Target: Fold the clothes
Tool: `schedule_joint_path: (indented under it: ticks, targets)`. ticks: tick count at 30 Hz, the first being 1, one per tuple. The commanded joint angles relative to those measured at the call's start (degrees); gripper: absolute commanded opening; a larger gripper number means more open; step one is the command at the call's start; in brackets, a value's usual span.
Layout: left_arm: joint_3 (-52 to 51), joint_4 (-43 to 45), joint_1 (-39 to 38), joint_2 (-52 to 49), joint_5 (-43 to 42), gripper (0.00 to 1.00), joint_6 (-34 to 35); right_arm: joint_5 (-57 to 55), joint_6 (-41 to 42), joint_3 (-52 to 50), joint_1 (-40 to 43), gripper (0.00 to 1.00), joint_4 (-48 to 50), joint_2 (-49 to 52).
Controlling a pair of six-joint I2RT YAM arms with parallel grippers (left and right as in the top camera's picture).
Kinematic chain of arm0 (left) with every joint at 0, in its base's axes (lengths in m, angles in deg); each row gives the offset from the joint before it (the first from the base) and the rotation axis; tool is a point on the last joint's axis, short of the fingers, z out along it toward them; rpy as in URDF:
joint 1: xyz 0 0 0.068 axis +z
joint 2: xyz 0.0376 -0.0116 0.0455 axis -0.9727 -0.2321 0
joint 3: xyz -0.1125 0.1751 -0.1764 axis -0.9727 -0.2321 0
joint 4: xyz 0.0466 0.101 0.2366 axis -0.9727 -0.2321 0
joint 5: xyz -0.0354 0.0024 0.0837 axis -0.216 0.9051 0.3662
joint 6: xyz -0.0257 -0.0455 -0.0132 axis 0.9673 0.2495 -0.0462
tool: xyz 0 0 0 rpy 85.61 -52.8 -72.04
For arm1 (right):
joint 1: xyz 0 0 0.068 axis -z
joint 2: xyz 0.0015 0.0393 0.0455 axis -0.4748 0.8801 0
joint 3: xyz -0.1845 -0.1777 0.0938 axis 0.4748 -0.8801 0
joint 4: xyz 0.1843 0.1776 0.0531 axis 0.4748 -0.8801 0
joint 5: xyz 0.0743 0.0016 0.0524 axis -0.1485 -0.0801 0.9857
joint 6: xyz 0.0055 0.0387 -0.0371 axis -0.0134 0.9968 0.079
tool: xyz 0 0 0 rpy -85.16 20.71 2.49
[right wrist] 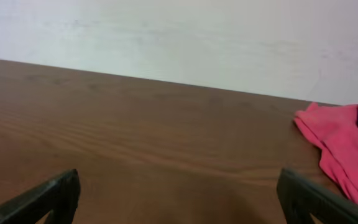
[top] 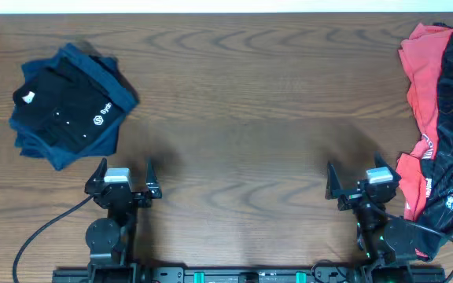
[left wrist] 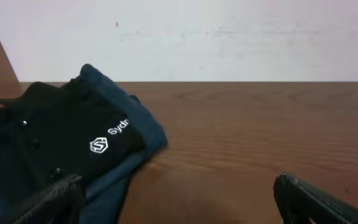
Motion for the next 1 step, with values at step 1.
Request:
schedule_joint_path:
  ticks: [1]
  targets:
    - [-0.5, -2.6, -0.1, 0.3, -0.8, 0.98, -1.0, -0.3, -0.5, -0.1, 0.3, 0.99, -0.2, -0.2]
